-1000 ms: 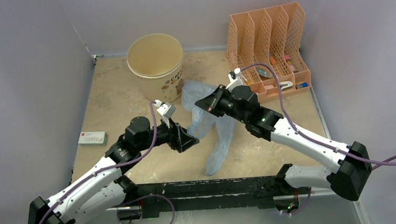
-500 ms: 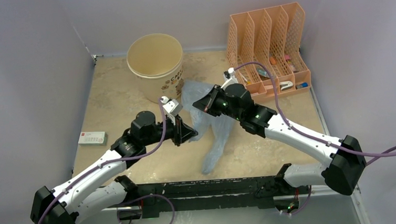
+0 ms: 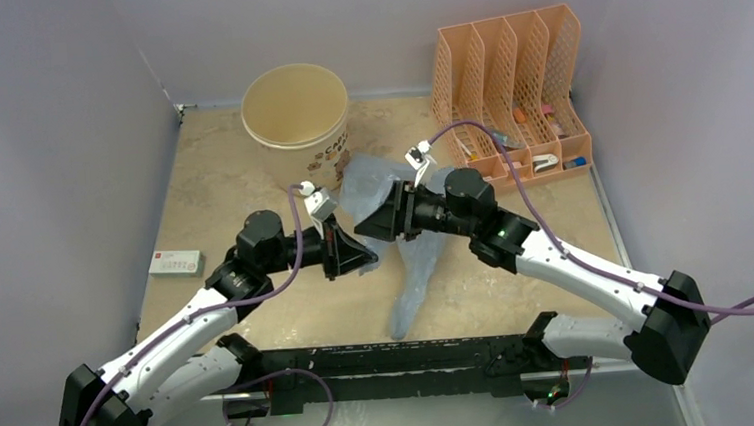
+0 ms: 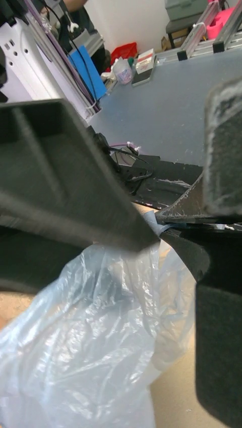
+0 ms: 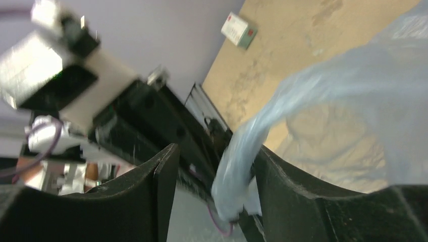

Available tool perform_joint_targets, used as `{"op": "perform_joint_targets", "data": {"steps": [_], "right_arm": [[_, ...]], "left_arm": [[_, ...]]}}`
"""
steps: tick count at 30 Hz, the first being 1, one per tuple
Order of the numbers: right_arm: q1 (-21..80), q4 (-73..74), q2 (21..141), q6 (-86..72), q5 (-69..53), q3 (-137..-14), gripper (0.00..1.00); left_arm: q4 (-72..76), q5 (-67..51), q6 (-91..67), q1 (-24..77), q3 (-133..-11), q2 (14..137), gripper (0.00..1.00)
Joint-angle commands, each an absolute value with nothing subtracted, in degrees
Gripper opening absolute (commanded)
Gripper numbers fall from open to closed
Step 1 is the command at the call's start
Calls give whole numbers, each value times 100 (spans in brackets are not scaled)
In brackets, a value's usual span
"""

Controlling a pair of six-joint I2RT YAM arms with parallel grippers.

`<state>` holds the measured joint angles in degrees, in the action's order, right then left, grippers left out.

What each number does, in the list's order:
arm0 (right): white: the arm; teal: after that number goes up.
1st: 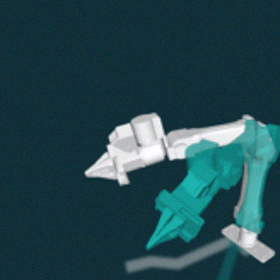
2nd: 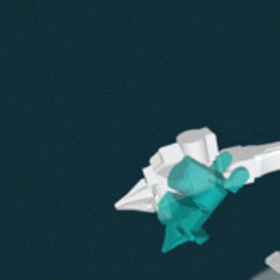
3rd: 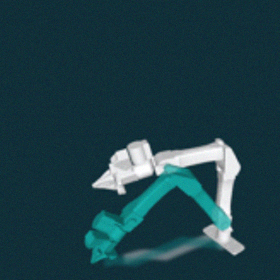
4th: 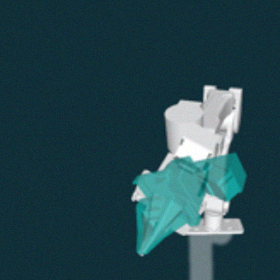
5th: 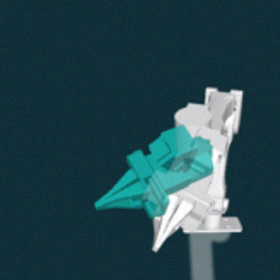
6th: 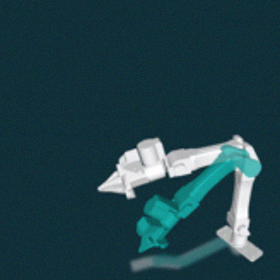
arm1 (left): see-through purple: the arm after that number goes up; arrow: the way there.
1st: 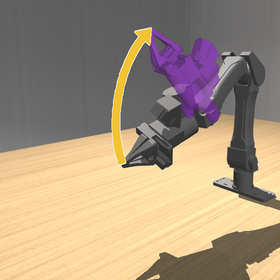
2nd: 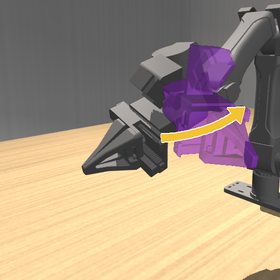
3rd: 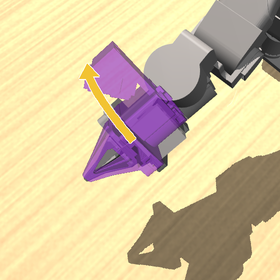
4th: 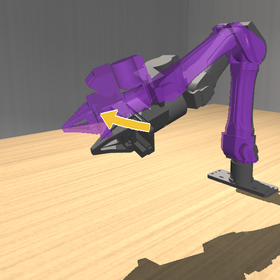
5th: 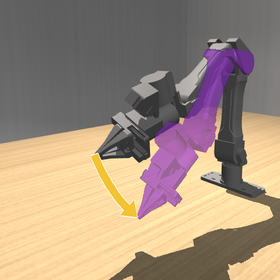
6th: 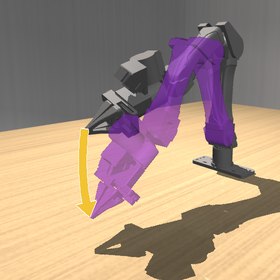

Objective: Put the trash bags into the trash bin

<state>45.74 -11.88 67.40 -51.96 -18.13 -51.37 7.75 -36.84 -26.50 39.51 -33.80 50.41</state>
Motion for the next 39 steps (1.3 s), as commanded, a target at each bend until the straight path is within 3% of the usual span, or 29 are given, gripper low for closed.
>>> {"op": "perform_joint_targets", "data": {"steps": [1,6,9,10,13,15,17,18,20,23,26,29,39], "right_arm": [[4562,-1602,6377,-4669,-2868,-4763,58],[4562,-2755,6043,-5171,-3435,-4134,37],[4562,-3491,6164,-5745,-3498,-3909,15],[4559,-3516,6259,-5773,-3359,-3966,3],[4557,-3020,6399,-5807,-2679,-4231,0],[4561,-2793,6325,-6095,-2167,-4235,0],[4562,-2613,6187,-6420,-1614,-4169,0],[4562,-2554,6117,-6608,-1386,-4121,0],[4562,-2427,5990,-6908,-1060,-4030,0],[4562,-1919,5948,-7269,-869,-4072,0],[4562,-1492,5850,-7437,-443,-4199,0],[4562,-1120,5718,-7679,-51,-4228,0],[4560,-164,5638,-8589,364,-4643,0]], "left_arm": [[1583,-4711,-3167,3494,-3190,5089,0],[2313,-5305,-3626,3285,-2874,5084,0],[2505,-5782,-3710,3271,-2866,5290,0],[2587,-5881,-3757,3272,-2844,5314,0],[2571,-5800,-3847,3234,-2778,5258,7],[1965,-5222,-3762,3198,-2799,5057,31],[1654,-4574,-3732,3195,-2641,4631,70],[1483,-4251,-3694,3197,-2597,4416,74],[1128,-3642,-3590,3196,-2633,4099,75],[1334,-3347,-3523,3272,-2889,4237,67],[1399,-3227,-3097,3889,-3350,4826,64],[1125,-2318,-2638,4577,-3565,5086,64],[1463,-1733,-1857,4671,-3849,5773,61]]}}
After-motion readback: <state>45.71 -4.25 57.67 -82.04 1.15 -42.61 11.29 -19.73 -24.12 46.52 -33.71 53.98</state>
